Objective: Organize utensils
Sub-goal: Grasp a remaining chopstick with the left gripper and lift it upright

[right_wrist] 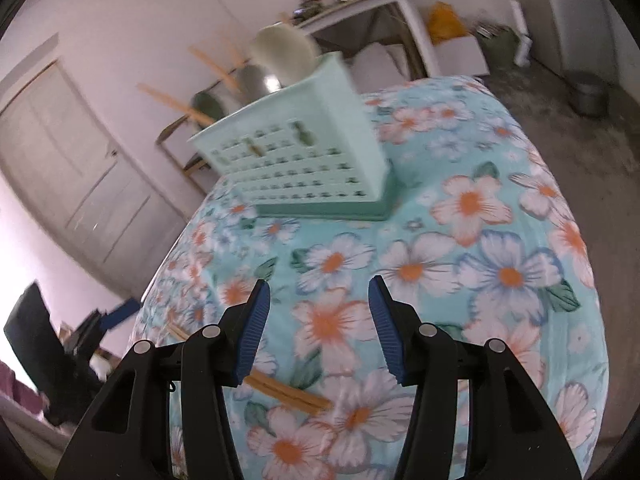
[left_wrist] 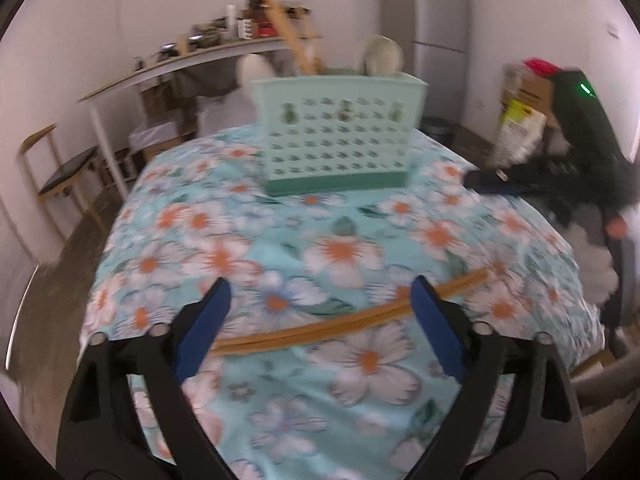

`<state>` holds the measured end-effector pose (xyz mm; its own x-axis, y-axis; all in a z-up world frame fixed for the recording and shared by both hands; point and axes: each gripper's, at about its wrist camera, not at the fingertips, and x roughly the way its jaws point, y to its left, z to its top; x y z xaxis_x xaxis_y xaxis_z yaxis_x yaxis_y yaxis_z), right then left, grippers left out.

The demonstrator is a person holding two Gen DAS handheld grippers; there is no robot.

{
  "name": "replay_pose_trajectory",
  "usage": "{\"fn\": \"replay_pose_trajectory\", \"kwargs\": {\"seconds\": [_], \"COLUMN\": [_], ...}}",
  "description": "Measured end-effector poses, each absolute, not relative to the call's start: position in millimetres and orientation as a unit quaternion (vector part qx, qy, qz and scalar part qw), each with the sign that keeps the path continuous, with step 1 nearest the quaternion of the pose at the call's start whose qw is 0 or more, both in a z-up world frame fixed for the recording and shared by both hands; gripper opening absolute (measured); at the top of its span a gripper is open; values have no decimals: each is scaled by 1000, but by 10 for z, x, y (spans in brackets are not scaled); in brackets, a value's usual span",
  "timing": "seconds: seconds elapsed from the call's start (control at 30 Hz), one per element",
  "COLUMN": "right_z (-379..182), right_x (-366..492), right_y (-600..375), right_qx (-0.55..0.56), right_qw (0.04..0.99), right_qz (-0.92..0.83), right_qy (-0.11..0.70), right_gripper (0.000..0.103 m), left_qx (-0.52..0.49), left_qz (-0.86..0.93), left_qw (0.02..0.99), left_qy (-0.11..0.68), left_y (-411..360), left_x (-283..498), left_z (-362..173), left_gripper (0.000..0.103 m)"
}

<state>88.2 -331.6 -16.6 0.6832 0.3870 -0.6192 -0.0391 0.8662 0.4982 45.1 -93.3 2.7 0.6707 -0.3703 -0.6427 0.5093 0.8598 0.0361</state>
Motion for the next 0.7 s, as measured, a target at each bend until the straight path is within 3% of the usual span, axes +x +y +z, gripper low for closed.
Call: {"fn": "replay_pose_trajectory", "kwargs": {"seconds": [0.2, 0.3, 0.4, 0.53, 0.7], "right_z": [-300, -367, -427, -478, -523], "right_x": [926, 964, 1011, 1069, 1108], "right_y": [-3340, -3296, -3258, -3199, -3165], "right_qx": [255, 254, 251, 249, 247], "right_qw": [876, 872, 868, 864, 861], "right_qz": [133, 145, 149, 158, 160], "right_qy": [386, 393, 402, 409, 415], "right_gripper": [50, 50, 50, 50, 50], "left_qx": [111, 61, -26, -154, -312], "left_qz": [-246, -224, -205, -170, -162], "left_qw": [892, 888, 868, 836, 793], "left_qy": [364, 397, 452, 498, 497], "left_y": [-1018, -801, -485, -63, 275], "left_x": [473, 550, 683, 842, 955], "left_z": [-93, -108, -187, -394, -596], "left_gripper": [61, 55, 40, 36, 34]}}
